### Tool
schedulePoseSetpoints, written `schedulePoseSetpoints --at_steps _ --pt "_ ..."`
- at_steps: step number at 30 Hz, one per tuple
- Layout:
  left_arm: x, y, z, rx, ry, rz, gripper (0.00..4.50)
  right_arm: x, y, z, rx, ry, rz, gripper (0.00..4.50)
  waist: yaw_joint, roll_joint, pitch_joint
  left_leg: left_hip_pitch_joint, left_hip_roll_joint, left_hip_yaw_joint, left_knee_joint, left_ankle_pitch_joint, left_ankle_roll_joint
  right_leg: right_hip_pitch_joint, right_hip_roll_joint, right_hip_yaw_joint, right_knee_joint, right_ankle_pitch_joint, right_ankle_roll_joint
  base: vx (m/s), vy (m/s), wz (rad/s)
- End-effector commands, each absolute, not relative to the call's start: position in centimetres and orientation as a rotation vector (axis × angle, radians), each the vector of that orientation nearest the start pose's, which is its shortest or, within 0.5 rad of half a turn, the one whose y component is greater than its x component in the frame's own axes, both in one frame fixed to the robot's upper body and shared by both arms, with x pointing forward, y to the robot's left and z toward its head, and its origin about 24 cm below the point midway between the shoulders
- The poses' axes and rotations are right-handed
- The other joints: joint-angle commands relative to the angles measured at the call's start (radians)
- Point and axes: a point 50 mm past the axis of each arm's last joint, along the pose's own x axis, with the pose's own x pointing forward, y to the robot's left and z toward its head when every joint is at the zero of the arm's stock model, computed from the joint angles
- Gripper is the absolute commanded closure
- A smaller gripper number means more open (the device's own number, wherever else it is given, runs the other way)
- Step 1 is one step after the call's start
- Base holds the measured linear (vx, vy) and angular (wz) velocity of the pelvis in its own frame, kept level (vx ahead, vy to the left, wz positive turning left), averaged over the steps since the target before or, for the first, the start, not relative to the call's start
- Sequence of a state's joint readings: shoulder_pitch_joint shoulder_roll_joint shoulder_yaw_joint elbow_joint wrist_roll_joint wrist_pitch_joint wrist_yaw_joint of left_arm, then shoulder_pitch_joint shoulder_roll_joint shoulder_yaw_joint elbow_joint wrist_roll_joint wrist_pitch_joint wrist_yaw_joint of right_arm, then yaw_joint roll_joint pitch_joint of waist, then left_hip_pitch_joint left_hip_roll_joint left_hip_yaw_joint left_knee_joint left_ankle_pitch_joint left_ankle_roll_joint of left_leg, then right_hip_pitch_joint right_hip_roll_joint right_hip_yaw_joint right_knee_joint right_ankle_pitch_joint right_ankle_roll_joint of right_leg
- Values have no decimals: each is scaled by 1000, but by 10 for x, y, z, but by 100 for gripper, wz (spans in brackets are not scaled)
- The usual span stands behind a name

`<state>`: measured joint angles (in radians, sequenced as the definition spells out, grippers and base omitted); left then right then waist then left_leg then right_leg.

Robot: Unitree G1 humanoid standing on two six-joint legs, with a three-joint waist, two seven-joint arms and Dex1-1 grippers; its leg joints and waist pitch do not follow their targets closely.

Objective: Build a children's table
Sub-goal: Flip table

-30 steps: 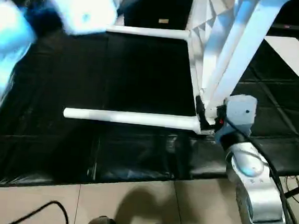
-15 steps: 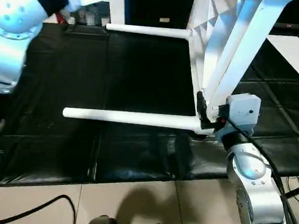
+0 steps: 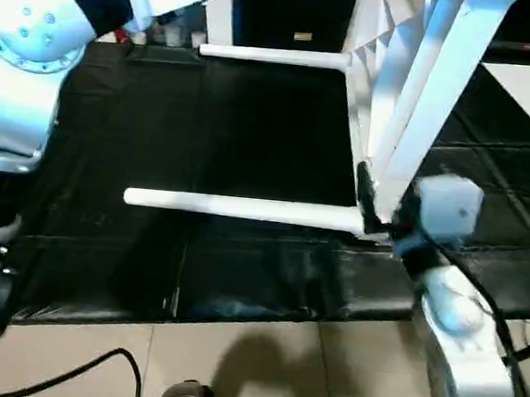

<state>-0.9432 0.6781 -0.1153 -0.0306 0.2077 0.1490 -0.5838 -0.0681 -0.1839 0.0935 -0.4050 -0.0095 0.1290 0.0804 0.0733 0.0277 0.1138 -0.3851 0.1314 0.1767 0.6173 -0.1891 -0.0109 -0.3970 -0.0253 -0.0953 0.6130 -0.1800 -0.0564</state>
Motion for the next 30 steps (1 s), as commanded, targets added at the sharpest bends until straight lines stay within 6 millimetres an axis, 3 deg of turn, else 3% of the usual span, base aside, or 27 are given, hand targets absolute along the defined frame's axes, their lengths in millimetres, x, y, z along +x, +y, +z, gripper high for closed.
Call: schedulePoseSetpoints --at_steps 1,2,5,6,9,15,20,25,30 --pt "323 169 325 865 -545 -371 221 241 -136 146 -203 -402 258 0 2 -4 -62 22 105 -58 -76 -226 22 45 -159 92 -100 -400 -90 0 0 0" --pt "324 170 326 867 -536 -372 221 236 -134 149 -201 -431 294 0 3 -7 -64 21 103 -56 -75 -219 31 45 -156 92 -103 -420 -73 0 0 0" --pt "324 170 326 831 -525 -370 221 227 -128 150 -98 -445 404 0 7 -2 -65 17 100 -56 -73 -202 54 43 -155 89 -107 -442 -54 0 0 0" --pt "325 171 325 778 -515 -367 221 223 -121 148 16 -413 510 0 9 3 -65 18 101 -57 -71 -209 63 42 -156 87 -112 -458 -52 0 0 0" --pt "325 174 326 711 -511 -347 221 217 -110 150 118 -387 659 0 11 3 -68 12 101 -59 -72 -183 75 44 -149 82 -108 -440 -46 0 0 0" --pt "324 178 332 669 -515 -308 221 202 -93 155 231 -350 912 0 17 5 -72 9 96 -57 -69 -161 74 43 -148 78 -111 -457 -23 0 0 0" --pt "323 181 336 617 -533 -286 221 200 -92 159 241 -350 946 0 20 5 -74 12 96 -57 -69 -168 67 38 -150 76 -118 -491 -8 0 0 0" --pt "322 182 338 589 -544 -283 221 202 -95 161 238 -355 936 0 24 6 -77 9 99 -59 -71 -166 66 39 -152 76 -113 -456 -16 0 0 0" --pt "320 183 339 558 -553 -272 221 213 -103 152 210 -315 789 0 34 7 -80 9 99 -57 -70 -146 65 38 -151 76 -112 -446 -17 0 0 0"
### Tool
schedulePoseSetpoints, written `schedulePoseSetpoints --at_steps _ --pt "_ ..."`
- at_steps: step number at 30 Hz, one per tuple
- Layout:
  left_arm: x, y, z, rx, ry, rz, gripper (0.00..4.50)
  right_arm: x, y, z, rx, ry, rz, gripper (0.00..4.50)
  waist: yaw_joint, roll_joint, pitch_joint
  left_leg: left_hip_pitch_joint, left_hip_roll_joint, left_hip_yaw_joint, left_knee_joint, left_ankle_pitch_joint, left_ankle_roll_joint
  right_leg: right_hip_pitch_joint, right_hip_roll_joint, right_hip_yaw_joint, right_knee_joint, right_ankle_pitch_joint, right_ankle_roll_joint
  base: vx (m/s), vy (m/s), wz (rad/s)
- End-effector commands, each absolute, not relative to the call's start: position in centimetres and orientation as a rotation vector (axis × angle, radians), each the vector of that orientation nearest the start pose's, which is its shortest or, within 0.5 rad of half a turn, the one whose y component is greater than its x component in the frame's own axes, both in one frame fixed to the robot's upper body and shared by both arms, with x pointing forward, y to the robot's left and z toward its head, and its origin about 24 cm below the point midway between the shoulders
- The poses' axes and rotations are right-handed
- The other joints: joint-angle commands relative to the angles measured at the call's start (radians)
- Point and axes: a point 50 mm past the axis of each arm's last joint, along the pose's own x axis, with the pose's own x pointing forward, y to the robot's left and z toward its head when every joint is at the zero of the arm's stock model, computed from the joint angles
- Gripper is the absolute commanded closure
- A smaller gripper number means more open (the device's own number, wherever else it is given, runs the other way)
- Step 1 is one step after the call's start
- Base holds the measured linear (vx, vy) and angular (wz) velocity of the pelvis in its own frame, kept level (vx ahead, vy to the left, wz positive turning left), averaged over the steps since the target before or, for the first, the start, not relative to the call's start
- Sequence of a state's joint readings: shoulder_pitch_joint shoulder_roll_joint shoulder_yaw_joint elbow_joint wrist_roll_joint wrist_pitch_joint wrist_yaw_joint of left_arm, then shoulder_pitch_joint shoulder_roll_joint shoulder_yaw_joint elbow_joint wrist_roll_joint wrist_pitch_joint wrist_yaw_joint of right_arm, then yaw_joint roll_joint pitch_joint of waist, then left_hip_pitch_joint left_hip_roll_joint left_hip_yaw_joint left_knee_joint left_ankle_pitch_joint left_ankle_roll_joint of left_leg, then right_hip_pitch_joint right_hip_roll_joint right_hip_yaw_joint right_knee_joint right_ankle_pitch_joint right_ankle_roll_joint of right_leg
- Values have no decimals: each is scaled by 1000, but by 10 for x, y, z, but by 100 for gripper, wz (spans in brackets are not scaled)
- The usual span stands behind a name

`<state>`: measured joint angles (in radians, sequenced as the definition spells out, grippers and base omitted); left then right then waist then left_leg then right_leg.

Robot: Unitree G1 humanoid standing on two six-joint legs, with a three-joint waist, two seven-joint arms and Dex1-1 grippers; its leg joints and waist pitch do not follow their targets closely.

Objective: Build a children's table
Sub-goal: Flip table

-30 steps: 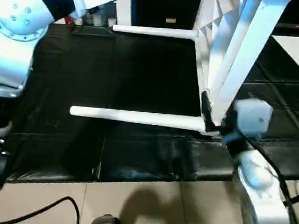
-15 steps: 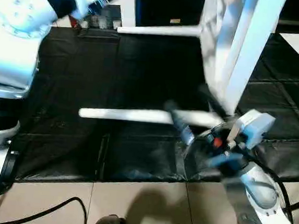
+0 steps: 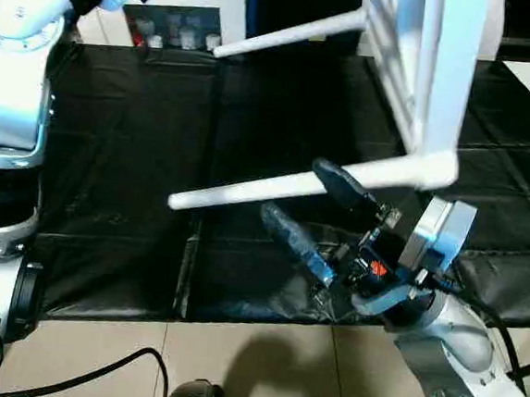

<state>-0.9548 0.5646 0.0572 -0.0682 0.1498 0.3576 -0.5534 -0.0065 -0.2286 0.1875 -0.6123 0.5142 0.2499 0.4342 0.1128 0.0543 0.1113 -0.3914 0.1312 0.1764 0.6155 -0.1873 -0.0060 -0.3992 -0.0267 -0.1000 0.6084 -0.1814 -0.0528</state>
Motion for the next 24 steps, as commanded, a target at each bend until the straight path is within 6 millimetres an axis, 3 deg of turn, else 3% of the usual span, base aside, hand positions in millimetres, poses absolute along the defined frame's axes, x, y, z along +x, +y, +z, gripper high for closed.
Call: schedulePoseSetpoints --at_steps 1,6,16,18,24 --pt "320 183 339 555 -555 -270 221 216 -107 147 211 -294 733 0 -6 -20 -77 15 98 -56 -67 -148 61 39 -150 81 -108 -444 -23 0 0 0" --pt "319 185 338 535 -556 -259 221 229 -126 119 287 -162 508 0 -4 -22 -78 17 102 -58 -69 -160 53 40 -155 82 -109 -441 -35 0 0 0" --pt "316 180 338 563 -573 -305 221 236 -140 102 326 -69 391 0 -3 -23 -80 11 102 -57 -70 -125 67 44 -153 80 -100 -386 -42 0 0 0" --pt "314 171 334 595 -563 -355 221 240 -146 93 348 2 297 0 -4 -21 -79 14 105 -58 -72 -125 63 40 -153 82 -99 -378 -51 0 0 0" --pt "314 169 334 582 -566 -359 221 250 -156 84 426 55 201 0 -5 -19 -81 13 103 -57 -69 -125 55 44 -155 83 -96 -356 -60 0 0 0"
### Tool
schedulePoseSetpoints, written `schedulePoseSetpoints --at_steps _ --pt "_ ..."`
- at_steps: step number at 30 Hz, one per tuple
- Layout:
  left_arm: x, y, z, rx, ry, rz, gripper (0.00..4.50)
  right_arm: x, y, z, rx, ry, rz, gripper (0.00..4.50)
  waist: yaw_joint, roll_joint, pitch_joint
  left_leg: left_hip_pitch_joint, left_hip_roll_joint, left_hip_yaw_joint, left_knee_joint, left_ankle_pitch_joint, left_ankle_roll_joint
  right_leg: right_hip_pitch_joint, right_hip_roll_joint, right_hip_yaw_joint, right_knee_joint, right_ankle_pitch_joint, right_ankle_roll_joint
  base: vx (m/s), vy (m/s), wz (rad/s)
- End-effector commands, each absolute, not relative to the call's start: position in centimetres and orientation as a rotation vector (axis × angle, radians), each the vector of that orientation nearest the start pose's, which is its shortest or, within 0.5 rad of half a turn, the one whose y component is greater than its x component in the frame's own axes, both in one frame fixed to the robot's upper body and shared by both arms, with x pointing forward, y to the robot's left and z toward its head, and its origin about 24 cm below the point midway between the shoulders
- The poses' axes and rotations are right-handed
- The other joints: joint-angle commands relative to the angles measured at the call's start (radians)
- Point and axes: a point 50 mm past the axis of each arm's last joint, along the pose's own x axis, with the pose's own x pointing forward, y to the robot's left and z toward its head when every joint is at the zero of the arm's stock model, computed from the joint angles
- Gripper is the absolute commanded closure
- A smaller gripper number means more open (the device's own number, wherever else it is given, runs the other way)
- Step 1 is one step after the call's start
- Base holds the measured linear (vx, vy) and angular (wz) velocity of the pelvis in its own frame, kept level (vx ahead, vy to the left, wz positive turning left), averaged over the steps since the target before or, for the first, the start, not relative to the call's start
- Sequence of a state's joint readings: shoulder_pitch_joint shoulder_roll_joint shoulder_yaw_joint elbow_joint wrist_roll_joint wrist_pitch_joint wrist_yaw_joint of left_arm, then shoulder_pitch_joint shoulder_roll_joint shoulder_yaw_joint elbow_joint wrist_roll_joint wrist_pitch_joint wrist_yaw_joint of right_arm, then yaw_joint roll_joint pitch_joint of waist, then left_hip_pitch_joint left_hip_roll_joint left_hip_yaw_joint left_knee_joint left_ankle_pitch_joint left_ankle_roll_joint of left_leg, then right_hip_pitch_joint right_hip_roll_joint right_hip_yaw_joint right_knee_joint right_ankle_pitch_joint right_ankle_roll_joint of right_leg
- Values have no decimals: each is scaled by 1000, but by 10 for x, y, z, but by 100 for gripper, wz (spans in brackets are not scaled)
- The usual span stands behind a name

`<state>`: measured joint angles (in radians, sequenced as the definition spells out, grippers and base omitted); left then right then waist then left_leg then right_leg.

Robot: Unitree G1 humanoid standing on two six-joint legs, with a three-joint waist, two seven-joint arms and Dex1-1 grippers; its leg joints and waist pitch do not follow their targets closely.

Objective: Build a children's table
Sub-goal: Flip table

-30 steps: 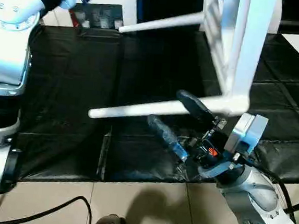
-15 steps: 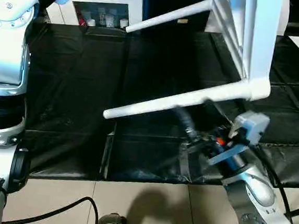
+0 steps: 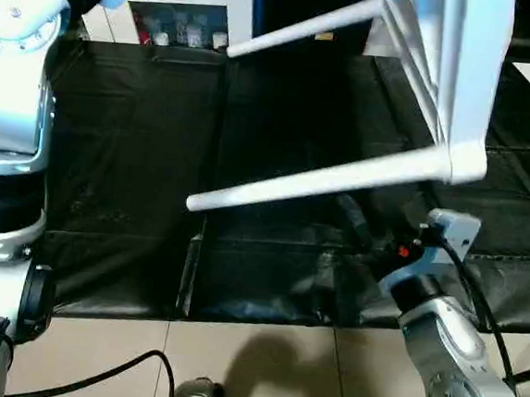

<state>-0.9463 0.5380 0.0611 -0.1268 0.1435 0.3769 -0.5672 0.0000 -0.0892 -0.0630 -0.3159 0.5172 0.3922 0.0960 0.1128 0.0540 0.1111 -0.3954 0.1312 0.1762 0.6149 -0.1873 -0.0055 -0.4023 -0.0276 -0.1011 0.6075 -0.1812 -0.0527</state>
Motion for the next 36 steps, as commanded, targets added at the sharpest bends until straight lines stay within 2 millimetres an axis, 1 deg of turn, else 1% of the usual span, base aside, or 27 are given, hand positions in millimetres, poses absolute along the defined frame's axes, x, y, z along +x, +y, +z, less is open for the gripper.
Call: schedulePoseSetpoints --at_steps 1,4,6,7,8,9,10,11,12,13,14,15,16,17,18,19,20,21,22,25,26,27,28,29,31,34,36 --pt "314 169 334 580 -566 -359 221 251 -157 84 443 53 198 0 -5 -18 -80 16 103 -56 -69 -123 56 48 -155 84 -95 -353 -61 0 0 0" --pt "314 170 333 574 -560 -358 221 260 -159 86 514 4 215 0 -7 -18 -81 15 103 -55 -67 -116 62 48 -154 83 -94 -341 -67 0 0 0" --pt "314 170 333 574 -559 -358 221 262 -159 87 530 -7 228 0 -5 -17 -81 16 104 -55 -67 -110 64 49 -154 83 -92 -334 -71 0 0 0" --pt "315 169 333 567 -559 -360 221 266 -159 87 557 -21 239 0 -3 -5 -82 16 105 -57 -66 -111 62 48 -155 83 -90 -326 -74 0 0 0" --pt "315 169 333 564 -557 -361 221 272 -159 86 594 -22 253 0 -7 -12 -83 16 104 -56 -66 -124 66 50 -155 82 -93 -325 -80 0 0 0" --pt "315 169 333 562 -557 -361 221 277 -158 85 633 -22 271 0 -6 -11 -82 16 99 -54 -63 -127 66 51 -156 82 -96 -341 -84 0 0 0" --pt "316 169 332 558 -553 -362 221 285 -155 81 676 -21 305 0 -5 -8 -81 16 101 -55 -64 -125 64 51 -158 83 -97 -348 -83 0 0 0" --pt "316 169 332 558 -553 -362 221 285 -155 81 676 -21 305 0 -6 -8 -82 17 101 -55 -63 -123 64 52 -154 81 -97 -349 -89 0 0 0" --pt "316 169 332 558 -552 -363 221 289 -153 81 702 -29 326 0 -3 -7 -84 20 106 -55 -65 -117 64 49 -152 81 -94 -331 -90 0 0 0" --pt "316 169 332 557 -548 -363 221 293 -149 82 733 -51 350 0 -3 -11 -87 17 107 -55 -65 -113 69 50 -154 81 -88 -303 -100 0 0 0" --pt "316 169 332 559 -546 -364 221 294 -145 84 763 -64 380 0 -3 -10 -87 16 109 -57 -65 -107 69 52 -155 81 -85 -291 -106 0 0 0" --pt "316 169 332 561 -544 -364 221 294 -143 85 783 -73 402 28 -3 -12 -88 15 109 -56 -64 -99 77 53 -157 82 -83 -275 -116 0 0 0" --pt "316 169 332 559 -542 -364 221 295 -141 87 787 -83 416 28 -2 -10 -86 14 110 -57 -65 -98 78 52 -156 82 -83 -275 -117 0 0 0" --pt "316 169 332 559 -542 -364 221 295 -140 87 788 -84 418 35 -2 -9 -88 15 112 -57 -66 -93 76 51 -155 81 -82 -267 -118 0 0 0" --pt "316 169 331 557 -540 -364 221 294 -138 88 794 -95 438 35 -2 -10 -89 16 113 -56 -66 -89 76 50 -155 82 -80 -259 -119 0 0 0" --pt "315 169 331 557 -536 -361 221 295 -136 88 793 -97 453 59 -2 -11 -90 16 114 -56 -66 -81 76 50 -155 82 -78 -242 -123 0 0 0" --pt "315 170 330 554 -532 -357 221 295 -134 88 793 -102 462 59 -2 -12 -89 15 113 -55 -66 -80 77 50 -155 82 -76 -240 -126 0 0 0" --pt "315 170 330 554 -529 -356 221 296 -133 87 802 -102 461 76 -2 -12 -88 13 109 -53 -64 -86 77 51 -158 82 -79 -253 -128 0 0 0" --pt "315 170 330 554 -527 -355 221 298 -134 86 799 -103 452 81 -1 -12 -88 13 109 -53 -64 -87 77 52 -160 83 -81 -262 -127 0 0 0" --pt "315 170 329 556 -519 -357 221 302 -138 87 808 -130 422 108 -2 -9 -86 14 109 -55 -66 -95 72 50 -157 82 -84 -292 -115 0 0 0" --pt "315 170 329 556 -519 -357 221 302 -138 87 808 -130 422 108 -4 -10 -85 15 108 -54 -66 -103 70 49 -156 81 -86 -303 -114 0 0 0" --pt "315 170 329 557 -516 -357 221 302 -139 87 805 -136 419 124 -3 -9 -85 16 109 -54 -66 -101 70 48 -156 82 -86 -301 -112 0 0 0" --pt "315 171 328 557 -511 -357 221 303 -140 88 789 -140 410 124 -3 -9 -85 15 110 -55 -66 -99 70 48 -155 82 -85 -297 -112 0 0 0" --pt "315 171 328 556 -510 -358 221 303 -140 88 785 -140 408 140 -3 -7 -86 16 111 -55 -67 -96 70 47 -154 81 -82 -283 -115 0 0 0" --pt "315 171 327 554 -501 -358 221 305 -143 87 770 -144 382 161 -4 -8 -86 15 112 -55 -67 -95 70 47 -156 82 -80 -270 -121 0 0 0" --pt "315 171 325 550 -491 -363 221 306 -145 87 768 -151 370 184 -3 -8 -84 15 108 -53 -66 -104 70 49 -159 82 -85 -290 -123 0 0 0" --pt "315 170 324 548 -484 -370 221 307 -147 87 765 -153 356 194 -3 -8 -84 15 110 -54 -67 -105 72 49 -156 81 -86 -302 -116 0 0 0"
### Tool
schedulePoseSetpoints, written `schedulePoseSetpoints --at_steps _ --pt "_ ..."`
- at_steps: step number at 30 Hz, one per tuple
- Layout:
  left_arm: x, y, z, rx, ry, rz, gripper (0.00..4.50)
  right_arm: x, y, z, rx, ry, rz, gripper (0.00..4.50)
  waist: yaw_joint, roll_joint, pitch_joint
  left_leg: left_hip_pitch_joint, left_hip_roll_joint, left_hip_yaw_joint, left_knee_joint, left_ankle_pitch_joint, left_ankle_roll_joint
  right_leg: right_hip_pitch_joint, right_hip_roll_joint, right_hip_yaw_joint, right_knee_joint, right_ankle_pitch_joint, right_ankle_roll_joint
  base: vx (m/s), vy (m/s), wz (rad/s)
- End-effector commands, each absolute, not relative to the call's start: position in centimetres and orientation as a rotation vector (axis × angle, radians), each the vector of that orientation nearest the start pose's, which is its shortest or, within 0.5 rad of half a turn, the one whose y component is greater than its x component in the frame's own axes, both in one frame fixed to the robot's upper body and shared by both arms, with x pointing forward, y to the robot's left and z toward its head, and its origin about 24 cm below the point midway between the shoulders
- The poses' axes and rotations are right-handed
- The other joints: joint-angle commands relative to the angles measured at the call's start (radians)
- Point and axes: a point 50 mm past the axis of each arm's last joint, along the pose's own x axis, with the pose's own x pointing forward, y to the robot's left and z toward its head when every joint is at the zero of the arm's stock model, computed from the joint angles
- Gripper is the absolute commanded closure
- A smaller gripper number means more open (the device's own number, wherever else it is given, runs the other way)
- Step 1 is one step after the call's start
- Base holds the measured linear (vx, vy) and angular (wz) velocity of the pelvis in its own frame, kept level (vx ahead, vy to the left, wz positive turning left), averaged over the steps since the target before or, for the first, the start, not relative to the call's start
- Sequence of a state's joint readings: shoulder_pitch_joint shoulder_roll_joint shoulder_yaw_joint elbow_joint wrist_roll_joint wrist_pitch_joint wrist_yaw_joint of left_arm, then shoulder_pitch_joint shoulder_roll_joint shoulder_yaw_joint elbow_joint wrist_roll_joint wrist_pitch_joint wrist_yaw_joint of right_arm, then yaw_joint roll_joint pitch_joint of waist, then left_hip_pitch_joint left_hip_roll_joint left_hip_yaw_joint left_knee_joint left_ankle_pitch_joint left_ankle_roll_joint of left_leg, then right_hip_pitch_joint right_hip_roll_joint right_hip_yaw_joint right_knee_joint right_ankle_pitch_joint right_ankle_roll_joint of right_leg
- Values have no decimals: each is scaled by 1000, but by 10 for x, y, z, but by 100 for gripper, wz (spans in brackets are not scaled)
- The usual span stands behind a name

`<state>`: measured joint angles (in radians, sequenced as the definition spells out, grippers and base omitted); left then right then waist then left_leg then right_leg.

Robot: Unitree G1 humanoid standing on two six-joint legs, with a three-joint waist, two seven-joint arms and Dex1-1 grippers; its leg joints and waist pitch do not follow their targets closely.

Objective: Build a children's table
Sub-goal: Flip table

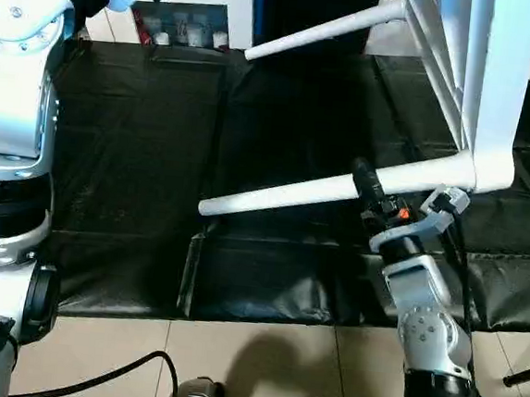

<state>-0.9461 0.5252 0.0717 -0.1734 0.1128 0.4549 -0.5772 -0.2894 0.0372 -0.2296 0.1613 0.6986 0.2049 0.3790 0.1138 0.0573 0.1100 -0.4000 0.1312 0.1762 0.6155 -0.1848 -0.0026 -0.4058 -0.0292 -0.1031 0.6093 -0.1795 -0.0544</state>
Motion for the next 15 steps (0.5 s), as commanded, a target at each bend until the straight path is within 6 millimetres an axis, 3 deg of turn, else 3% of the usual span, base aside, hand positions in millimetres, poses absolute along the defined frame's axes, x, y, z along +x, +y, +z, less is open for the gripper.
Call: schedulePoseSetpoints --at_steps 1,5,6,8,15 --pt "315 170 324 549 -482 -371 221 308 -147 86 762 -152 352 204 -4 -12 -83 20 110 -55 -68 -109 69 52 -154 83 -88 -304 -113 0 0 0" --pt "315 170 323 542 -477 -375 221 309 -148 85 749 -145 334 224 -6 -11 -82 21 110 -56 -69 -117 67 51 -154 83 -88 -311 -113 0 0 0" --pt "316 170 321 528 -476 -392 186 310 -149 84 740 -144 321 227 -6 -12 -82 20 108 -55 -68 -120 65 51 -154 83 -88 -316 -114 0 0 0" --pt "314 174 319 475 -483 -436 165 311 -150 84 719 -144 301 229 -6 -11 -82 20 107 -54 -68 -119 63 51 -156 83 -89 -320 -115 0 0 0" --pt "306 179 309 539 -440 -597 101 313 -153 84 689 -139 269 234 -9 -9 -81 21 109 -56 -73 -155 50 50 -158 85 -91 -346 -116 0 0 0"
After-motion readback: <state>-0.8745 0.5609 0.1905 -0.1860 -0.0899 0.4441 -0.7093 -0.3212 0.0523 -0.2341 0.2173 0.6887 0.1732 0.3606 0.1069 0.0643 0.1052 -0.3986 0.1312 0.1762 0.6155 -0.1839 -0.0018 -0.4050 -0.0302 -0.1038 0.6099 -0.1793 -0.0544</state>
